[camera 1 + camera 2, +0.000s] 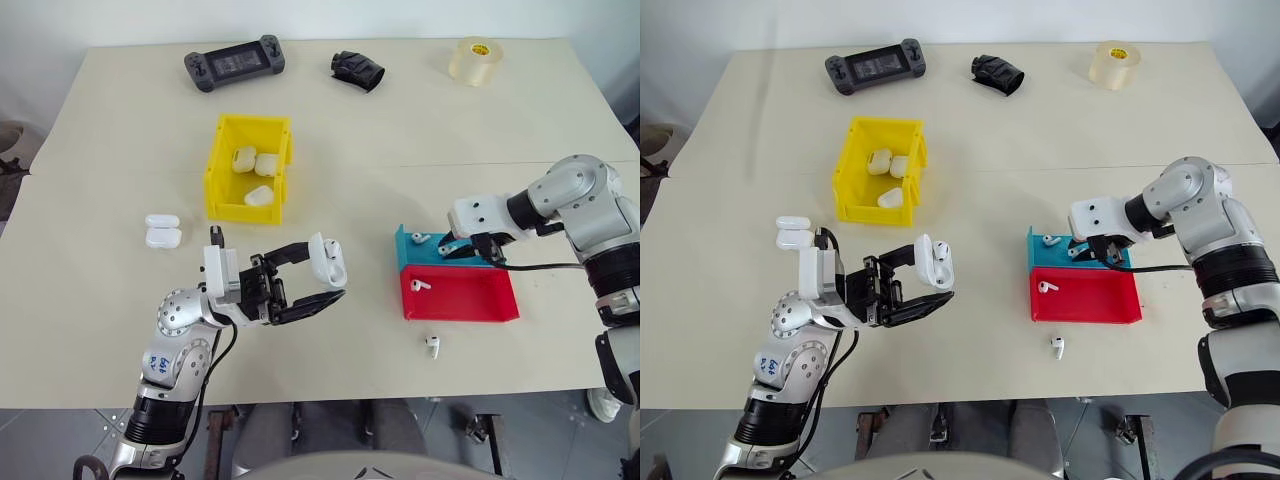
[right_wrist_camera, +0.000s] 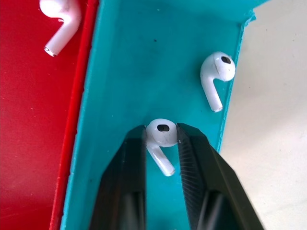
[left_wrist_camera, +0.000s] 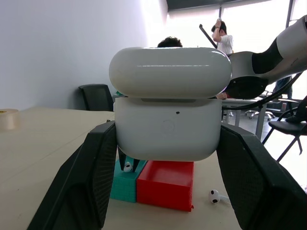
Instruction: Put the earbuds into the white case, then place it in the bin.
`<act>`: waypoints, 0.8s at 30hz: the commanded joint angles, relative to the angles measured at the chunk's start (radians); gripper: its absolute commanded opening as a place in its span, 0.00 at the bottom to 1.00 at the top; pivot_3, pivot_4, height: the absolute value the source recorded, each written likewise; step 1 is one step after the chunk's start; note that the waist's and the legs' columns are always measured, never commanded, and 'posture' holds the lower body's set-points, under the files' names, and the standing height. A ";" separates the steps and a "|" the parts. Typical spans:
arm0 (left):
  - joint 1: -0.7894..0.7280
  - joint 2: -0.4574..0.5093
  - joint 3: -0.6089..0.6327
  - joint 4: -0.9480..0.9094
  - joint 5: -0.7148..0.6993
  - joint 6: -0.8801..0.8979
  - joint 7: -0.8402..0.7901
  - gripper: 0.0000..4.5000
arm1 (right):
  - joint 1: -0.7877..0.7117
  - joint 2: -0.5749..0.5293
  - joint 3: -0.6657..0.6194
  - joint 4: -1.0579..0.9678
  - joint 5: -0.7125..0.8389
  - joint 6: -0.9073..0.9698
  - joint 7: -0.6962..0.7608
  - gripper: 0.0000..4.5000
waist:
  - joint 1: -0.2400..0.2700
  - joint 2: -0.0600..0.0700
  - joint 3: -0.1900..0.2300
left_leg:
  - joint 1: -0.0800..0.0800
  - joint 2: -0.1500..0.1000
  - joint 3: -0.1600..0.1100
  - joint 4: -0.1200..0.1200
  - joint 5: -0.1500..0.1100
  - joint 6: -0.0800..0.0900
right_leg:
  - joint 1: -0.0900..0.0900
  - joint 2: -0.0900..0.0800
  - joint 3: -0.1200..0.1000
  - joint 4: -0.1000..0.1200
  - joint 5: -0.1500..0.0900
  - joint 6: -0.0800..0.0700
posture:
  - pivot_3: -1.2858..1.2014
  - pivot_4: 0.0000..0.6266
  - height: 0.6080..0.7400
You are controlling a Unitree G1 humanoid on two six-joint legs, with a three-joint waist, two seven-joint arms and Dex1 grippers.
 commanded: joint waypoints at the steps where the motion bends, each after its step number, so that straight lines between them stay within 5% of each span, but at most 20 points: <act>1: -0.009 0.005 0.011 -0.017 -0.005 -0.019 -0.002 0.61 | 0.013 -0.019 -0.020 -0.024 0.011 0.013 0.044 0.12 | 0.000 0.000 0.000 | 0.000 0.000 0.000 0.000 0.000 0.000 | 0.000 0.000 0.000 0.000 0.000 0.000 | 0.52 0.24 1.00; 8: -0.012 0.008 0.014 -0.015 -0.006 -0.021 -0.002 0.61 | 0.019 -0.024 -0.132 -0.100 0.127 0.127 0.011 0.12 | 0.001 0.000 0.000 | 0.000 0.000 0.000 0.000 0.000 0.000 | 0.000 0.000 0.000 0.000 0.000 0.000 | 0.52 0.24 1.00; 15: -0.032 -0.001 0.022 0.003 -0.021 -0.010 0.004 0.61 | 0.208 -0.004 -0.423 -0.509 0.524 0.578 -0.090 0.12 | 0.011 0.000 0.000 | 0.000 0.000 -0.002 0.000 0.000 0.000 | 0.000 0.000 -0.001 0.001 0.000 0.000 | 0.52 0.24 1.00; 18: -0.059 -0.021 0.016 0.026 -0.019 -0.008 0.009 0.61 | 0.332 0.093 -0.568 -0.739 0.768 0.794 -0.256 0.12 | 0.015 0.000 0.000 | 0.000 0.000 -0.004 0.001 0.000 0.000 | 0.001 0.000 -0.002 0.002 0.000 0.000 | 0.52 0.24 1.00; 24: -0.105 -0.038 0.016 0.059 -0.031 0.008 -0.006 0.61 | 0.474 0.342 -0.686 -1.001 1.052 0.898 -0.600 0.12 | 0.014 0.000 0.000 | 0.000 0.000 -0.003 0.001 0.000 0.000 | 0.001 0.000 -0.001 0.004 0.000 0.000 | 0.52 0.24 1.00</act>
